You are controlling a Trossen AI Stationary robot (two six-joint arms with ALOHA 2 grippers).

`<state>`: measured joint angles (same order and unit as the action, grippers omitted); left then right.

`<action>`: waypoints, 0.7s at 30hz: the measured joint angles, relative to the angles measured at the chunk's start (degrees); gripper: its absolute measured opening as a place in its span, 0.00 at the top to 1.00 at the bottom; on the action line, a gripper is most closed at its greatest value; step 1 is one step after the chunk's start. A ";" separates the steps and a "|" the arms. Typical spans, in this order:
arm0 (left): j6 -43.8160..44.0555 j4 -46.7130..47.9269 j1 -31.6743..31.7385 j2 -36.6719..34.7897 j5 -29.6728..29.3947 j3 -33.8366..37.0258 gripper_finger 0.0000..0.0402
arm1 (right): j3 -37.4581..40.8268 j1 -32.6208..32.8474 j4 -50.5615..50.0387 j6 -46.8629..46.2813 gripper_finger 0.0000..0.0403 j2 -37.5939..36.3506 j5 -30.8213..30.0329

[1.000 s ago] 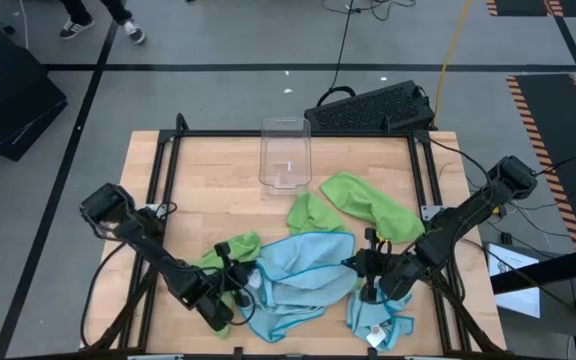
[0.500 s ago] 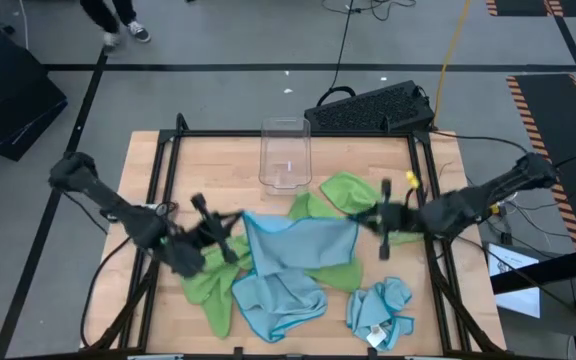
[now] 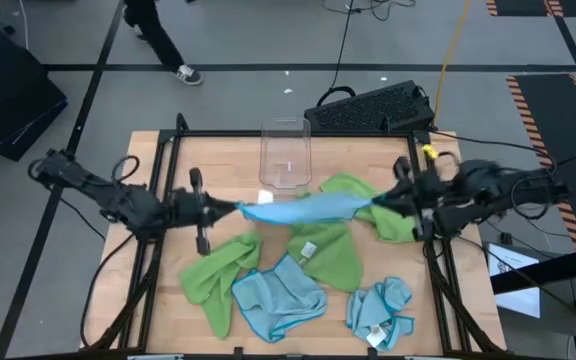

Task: Fold microfiber towels
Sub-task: Fold the top left blue towel

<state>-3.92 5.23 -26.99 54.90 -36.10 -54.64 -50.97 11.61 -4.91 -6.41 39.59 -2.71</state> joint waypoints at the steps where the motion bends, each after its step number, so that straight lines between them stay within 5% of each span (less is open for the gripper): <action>1: 2.44 2.97 -0.60 0.55 -0.07 0.01 1.00 | 0.32 0.48 -2.33 -1.71 0.99 0.35 0.04; 6: 16.59 12.29 -4.28 5.78 2.08 0.06 0.99 | 4.72 3.62 -7.02 -8.92 0.99 1.32 1.91; 13: 15.62 2.24 -12.86 12.88 6.46 0.08 0.99 | 14.12 8.81 8.94 -15.75 0.99 2.45 7.23; 17: 8.43 -4.55 -17.48 12.76 1.91 0.08 0.99 | 17.78 11.77 27.15 -14.77 0.99 3.72 8.82; 21: 7.92 -2.80 -20.76 11.67 -5.98 0.06 0.99 | 18.47 14.23 28.76 -13.66 0.99 4.27 8.65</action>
<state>3.99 2.44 -47.75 66.58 -42.08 -54.59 -32.49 25.84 23.85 -20.07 43.85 5.94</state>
